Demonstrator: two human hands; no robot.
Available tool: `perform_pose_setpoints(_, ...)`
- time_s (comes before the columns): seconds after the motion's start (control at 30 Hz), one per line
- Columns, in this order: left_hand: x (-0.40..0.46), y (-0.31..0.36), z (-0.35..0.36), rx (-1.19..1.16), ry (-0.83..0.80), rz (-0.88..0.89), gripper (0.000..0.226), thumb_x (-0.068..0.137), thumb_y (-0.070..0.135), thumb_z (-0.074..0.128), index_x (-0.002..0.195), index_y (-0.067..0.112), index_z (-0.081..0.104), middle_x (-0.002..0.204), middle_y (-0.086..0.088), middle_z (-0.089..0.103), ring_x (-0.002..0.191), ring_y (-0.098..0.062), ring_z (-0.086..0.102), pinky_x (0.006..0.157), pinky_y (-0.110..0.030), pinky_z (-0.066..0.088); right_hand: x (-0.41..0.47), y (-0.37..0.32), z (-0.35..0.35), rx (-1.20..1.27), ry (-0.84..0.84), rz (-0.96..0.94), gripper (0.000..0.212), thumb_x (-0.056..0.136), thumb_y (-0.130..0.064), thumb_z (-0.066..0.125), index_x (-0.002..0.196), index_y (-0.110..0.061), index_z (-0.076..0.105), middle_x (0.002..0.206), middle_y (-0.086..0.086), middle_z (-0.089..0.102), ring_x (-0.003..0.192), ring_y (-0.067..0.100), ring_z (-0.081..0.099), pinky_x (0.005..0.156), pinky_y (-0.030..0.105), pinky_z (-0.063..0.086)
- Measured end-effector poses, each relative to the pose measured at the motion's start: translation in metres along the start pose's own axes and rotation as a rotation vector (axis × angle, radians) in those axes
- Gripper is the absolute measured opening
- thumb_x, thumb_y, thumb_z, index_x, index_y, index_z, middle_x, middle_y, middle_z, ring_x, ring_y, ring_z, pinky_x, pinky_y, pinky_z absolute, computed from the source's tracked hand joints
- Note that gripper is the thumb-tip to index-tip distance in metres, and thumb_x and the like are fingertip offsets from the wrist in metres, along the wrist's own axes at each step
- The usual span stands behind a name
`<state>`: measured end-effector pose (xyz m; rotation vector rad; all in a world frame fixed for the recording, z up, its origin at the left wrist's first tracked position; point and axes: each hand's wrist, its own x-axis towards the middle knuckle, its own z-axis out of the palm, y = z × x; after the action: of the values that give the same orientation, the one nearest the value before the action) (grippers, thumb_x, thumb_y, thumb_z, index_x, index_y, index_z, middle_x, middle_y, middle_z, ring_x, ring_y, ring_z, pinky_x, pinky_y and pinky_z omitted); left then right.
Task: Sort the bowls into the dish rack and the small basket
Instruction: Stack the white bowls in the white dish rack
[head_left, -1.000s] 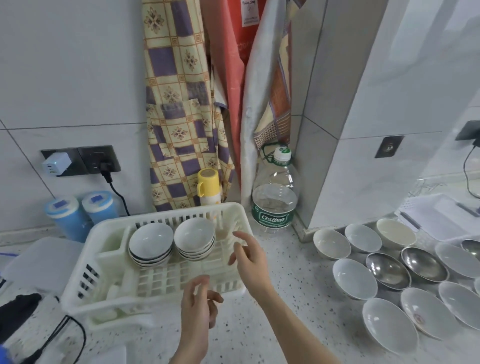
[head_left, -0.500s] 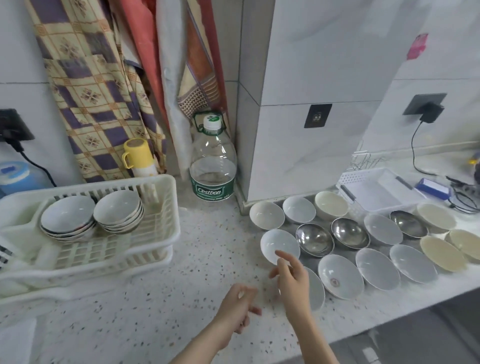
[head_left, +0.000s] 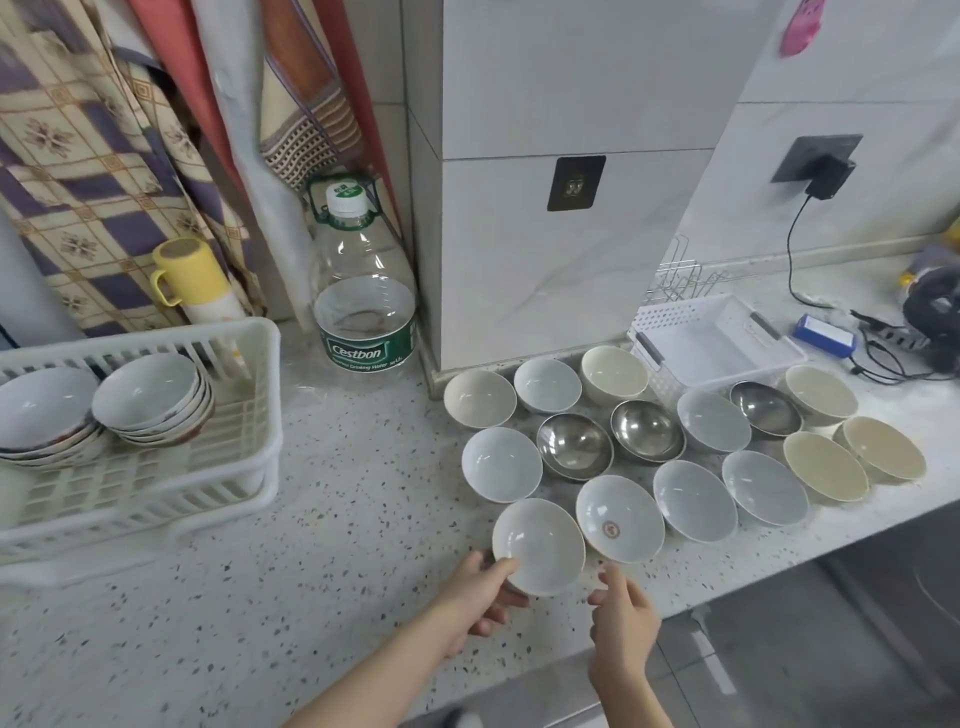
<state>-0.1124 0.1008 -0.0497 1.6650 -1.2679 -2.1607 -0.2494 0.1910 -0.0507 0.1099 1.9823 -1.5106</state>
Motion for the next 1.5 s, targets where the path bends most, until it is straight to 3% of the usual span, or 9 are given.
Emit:
perform_pose_setpoints(0.27, 0.01, 0.0, 0.003, -0.05, -0.016, -0.014, 0.016, 0.092, 0.012, 0.051, 0.107, 0.02, 0.05, 0.074, -0.011, 0.076, 0.041, -0.009, 0.044, 0.036, -0.018, 0.027, 0.02, -0.017, 0.007, -0.018, -0.059, 0.141, 0.03, 0.093, -0.039, 0.052, 0.112, -0.016, 0.053, 0.092, 0.005, 0.072, 0.059, 0.017, 0.04, 0.049, 0.028, 0.03)
perform_pose_setpoints(0.47, 0.008, -0.004, -0.008, -0.086, -0.017, -0.004, 0.022, 0.089, 0.009, 0.052, 0.11, 0.014, 0.053, 0.07, -0.013, 0.075, 0.039, -0.008, 0.039, 0.036, -0.018, 0.024, 0.023, -0.022, 0.013, 0.018, -0.022, 0.157, 0.021, 0.095, -0.026, 0.044, 0.112, -0.014, 0.049, 0.087, 0.001, 0.062, 0.063, 0.019, 0.046, 0.053, 0.028, 0.032)
perform_pose_setpoints(0.63, -0.005, -0.002, -0.023, -0.057, -0.042, 0.023, 0.028, 0.086, 0.01, 0.053, 0.113, 0.014, 0.058, 0.071, -0.006, 0.073, 0.039, -0.007, 0.038, 0.037, -0.018, 0.022, 0.018, -0.018, 0.015, 0.081, 0.06, 0.091, 0.019, 0.09, -0.019, 0.047, 0.099, -0.01, 0.06, 0.092, 0.01, 0.073, 0.059, 0.015, 0.042, 0.052, 0.027, 0.032)
perform_pose_setpoints(0.77, -0.02, 0.007, -0.044, -0.049, -0.115, 0.094, 0.03, 0.086, 0.012, 0.051, 0.114, 0.014, 0.061, 0.083, -0.021, 0.076, 0.04, -0.009, 0.03, 0.039, -0.019, 0.022, 0.003, -0.011, 0.016, 0.144, 0.097, 0.014, 0.011, 0.081, -0.019, 0.047, 0.08, -0.014, 0.056, 0.085, 0.011, 0.074, 0.055, 0.015, 0.033, 0.05, 0.028, 0.026)
perform_pose_setpoints(1.0, -0.049, 0.032, -0.093, -0.185, -0.152, 0.264, 0.027, 0.091, 0.008, 0.048, 0.117, 0.01, 0.057, 0.084, -0.025, 0.074, 0.038, -0.009, 0.03, 0.037, -0.019, 0.022, -0.042, -0.022, 0.039, 0.238, 0.097, -0.11, 0.015, 0.079, -0.021, 0.05, 0.088, -0.011, 0.059, 0.077, 0.009, 0.073, 0.047, 0.012, 0.025, 0.041, 0.022, 0.024)
perform_pose_setpoints(1.23, -0.102, 0.044, -0.191, -0.3, -0.162, 0.423, 0.024, 0.093, 0.008, 0.046, 0.114, 0.007, 0.057, 0.083, -0.027, 0.071, 0.039, -0.008, 0.029, 0.036, -0.018, 0.023, -0.117, -0.033, 0.1, 0.275, -0.073, -0.218, 0.008, 0.084, -0.012, 0.052, 0.084, -0.01, 0.06, 0.075, 0.012, 0.072, 0.046, 0.01, 0.026, 0.045, 0.024, 0.025)
perform_pose_setpoints(1.4, -0.136, 0.038, -0.272, -0.364, -0.026, 0.535, 0.02, 0.093, 0.008, 0.049, 0.109, 0.007, 0.06, 0.08, -0.029, 0.07, 0.037, -0.008, 0.03, 0.034, -0.016, 0.023, -0.169, -0.036, 0.156, 0.18, -0.289, -0.339, 0.01, 0.087, -0.01, 0.052, 0.079, -0.006, 0.057, 0.076, 0.017, 0.069, 0.049, 0.012, 0.027, 0.045, 0.024, 0.025)
perform_pose_setpoints(1.5, -0.152, 0.031, -0.319, -0.435, 0.095, 0.599, 0.021, 0.094, 0.007, 0.047, 0.106, 0.012, 0.063, 0.081, -0.03, 0.069, 0.035, -0.007, 0.033, 0.033, -0.016, 0.023, -0.197, -0.037, 0.188, 0.079, -0.409, -0.444, 0.016, 0.085, -0.017, 0.054, 0.071, -0.012, 0.059, 0.07, 0.01, 0.069, 0.05, 0.012, 0.033, 0.049, 0.028, 0.029)
